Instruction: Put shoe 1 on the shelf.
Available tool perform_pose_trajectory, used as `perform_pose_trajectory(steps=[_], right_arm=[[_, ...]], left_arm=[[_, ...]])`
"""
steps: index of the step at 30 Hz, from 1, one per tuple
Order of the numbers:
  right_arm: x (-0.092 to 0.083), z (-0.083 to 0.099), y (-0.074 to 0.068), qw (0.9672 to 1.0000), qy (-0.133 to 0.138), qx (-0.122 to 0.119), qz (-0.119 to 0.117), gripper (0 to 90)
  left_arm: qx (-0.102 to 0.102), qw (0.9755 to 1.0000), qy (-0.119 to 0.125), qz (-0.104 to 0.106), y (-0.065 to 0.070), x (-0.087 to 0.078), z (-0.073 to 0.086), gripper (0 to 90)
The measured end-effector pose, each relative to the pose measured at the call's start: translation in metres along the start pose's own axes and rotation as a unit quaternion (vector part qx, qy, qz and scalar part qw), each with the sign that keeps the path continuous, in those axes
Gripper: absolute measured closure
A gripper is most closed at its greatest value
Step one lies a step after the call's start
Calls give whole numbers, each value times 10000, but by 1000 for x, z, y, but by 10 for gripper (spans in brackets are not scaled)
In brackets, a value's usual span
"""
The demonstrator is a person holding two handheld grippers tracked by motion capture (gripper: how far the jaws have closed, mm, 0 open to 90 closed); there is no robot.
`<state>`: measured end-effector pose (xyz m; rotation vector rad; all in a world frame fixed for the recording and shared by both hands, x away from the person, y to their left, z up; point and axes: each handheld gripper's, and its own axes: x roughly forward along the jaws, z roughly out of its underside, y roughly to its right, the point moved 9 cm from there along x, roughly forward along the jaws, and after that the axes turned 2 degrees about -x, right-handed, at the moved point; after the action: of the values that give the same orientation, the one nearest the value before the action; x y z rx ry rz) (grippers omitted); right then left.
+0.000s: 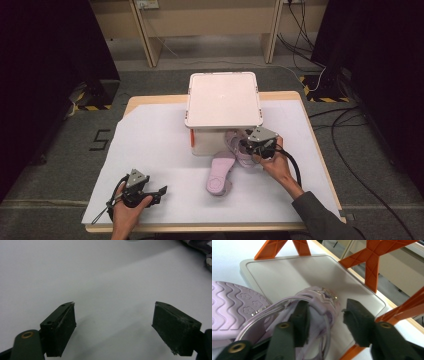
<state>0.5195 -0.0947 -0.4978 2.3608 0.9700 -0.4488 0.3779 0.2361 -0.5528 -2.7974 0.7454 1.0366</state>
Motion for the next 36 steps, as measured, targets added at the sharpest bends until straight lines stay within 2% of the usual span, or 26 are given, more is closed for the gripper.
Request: perform_pose_trajectory(steps=[2,7,8,11,13,15,16,18,21,24,25,26,27,30,32,33,34,36], right_arm=[[-4,0,0,10000,-29,-33,38,504],[-18,-3,0,9999,68,150,5,459],[-28,-5,0,9994,143,320,-21,453],[-38,-4,-1,9990,132,418,-53,429],[-56,2,-9,9973,159,704,-165,401],[-61,5,-12,9967,122,786,-184,386],[-69,12,-19,9954,85,913,-282,377],[-72,17,-25,9948,-4,966,-333,362],[-74,23,-32,9942,-100,988,-418,358],[-70,33,-43,9932,-343,1029,-413,328],[-70,33,-43,9932,-343,1029,-413,328],[-66,38,-46,9929,-481,1019,-377,317],[-66,38,-46,9929,-481,1019,-377,317],[-58,47,-50,9927,-702,918,-352,318],[-54,51,-52,9928,-834,766,-386,416],[-54,51,-52,9928,-834,766,-386,416],[-51,53,-52,9931,-877,680,-390,472],[-50,52,-53,9929,-869,690,-437,487]], left_arm=[[-14,10000,17,5,0,0,0,180],[-6,10000,-6,16,1,1,0,180],[-13,10000,-4,22,1,1,0,180],[2,10000,13,26,1,0,0,180],[-3,10000,11,7,0,0,0,180],[-13,10000,10,18,1,0,0,180],[2,10000,-1,28,2,1,0,180],[2,10000,1,27,2,1,0,180],[5,10000,-2,25,2,1,0,180],[-7,10000,-2,18,1,1,0,180],[-9,10000,7,26,2,1,0,180],[-16,10000,4,29,2,1,0,180],[-11,10000,2,30,2,1,0,180],[-4,10000,3,33,2,1,0,180],[8,10000,-5,26,2,1,0,180],[8,10000,-5,26,2,1,0,180],[3,10000,0,28,2,1,0,180],[17,10000,-13,36,3,2,1,180]])
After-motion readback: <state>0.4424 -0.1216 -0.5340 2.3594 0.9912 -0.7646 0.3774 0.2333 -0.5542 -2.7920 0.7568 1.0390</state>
